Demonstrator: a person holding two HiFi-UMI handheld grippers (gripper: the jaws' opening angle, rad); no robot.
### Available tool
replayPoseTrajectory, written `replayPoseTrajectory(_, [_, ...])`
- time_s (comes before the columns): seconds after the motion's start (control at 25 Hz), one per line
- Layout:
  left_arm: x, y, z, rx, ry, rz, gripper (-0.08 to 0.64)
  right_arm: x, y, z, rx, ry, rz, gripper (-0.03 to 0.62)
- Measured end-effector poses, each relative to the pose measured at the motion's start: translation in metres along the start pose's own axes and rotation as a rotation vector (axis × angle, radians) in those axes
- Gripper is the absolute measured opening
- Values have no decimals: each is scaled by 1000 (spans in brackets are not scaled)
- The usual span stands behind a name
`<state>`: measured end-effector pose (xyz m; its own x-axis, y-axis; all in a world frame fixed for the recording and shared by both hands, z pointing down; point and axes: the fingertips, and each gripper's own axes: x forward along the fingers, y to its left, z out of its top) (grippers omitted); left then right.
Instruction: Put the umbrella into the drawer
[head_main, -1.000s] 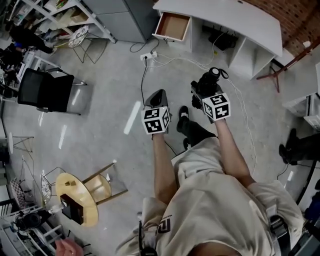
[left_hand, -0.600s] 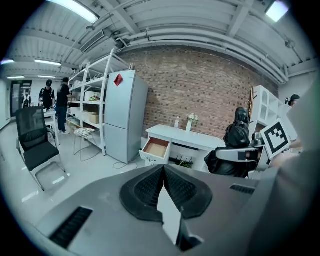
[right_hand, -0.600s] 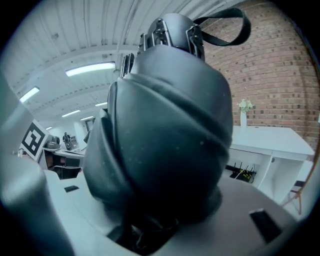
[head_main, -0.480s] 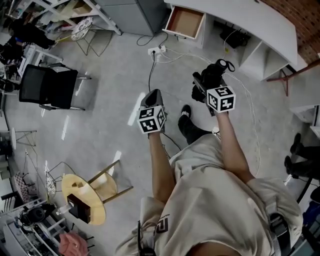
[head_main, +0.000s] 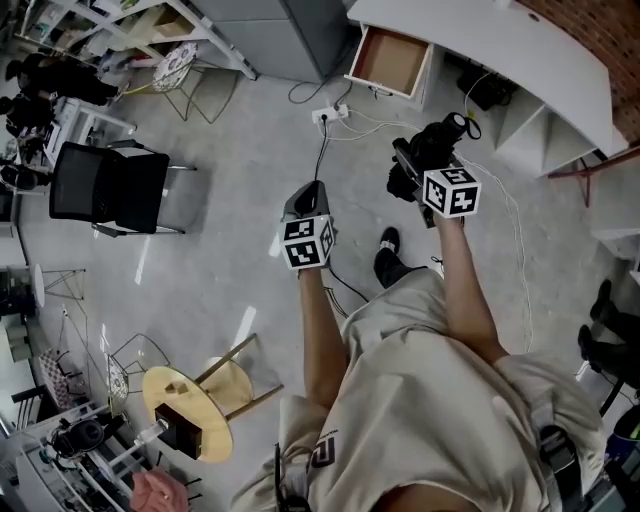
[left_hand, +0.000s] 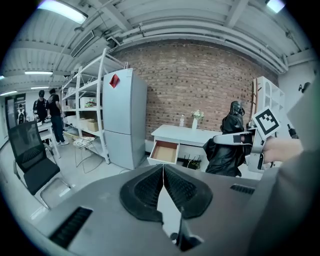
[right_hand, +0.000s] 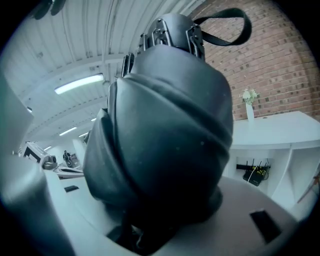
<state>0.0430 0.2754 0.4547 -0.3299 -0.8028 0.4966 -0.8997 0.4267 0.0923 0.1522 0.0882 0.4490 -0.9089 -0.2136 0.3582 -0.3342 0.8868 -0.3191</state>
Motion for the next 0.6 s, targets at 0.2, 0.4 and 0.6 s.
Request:
replayPoseTrajectory(0.2, [30, 12, 22, 40, 3, -26, 11, 22, -20, 26, 14, -31, -49, 278])
replayPoseTrajectory(0.4, [57, 21, 29, 57, -1, -41, 11, 32, -44, 39, 37, -57, -100, 278])
replayPoseTrajectory(0.6, [81, 33, 30, 98, 26, -56, 11, 41, -60, 51, 57, -74, -133, 278])
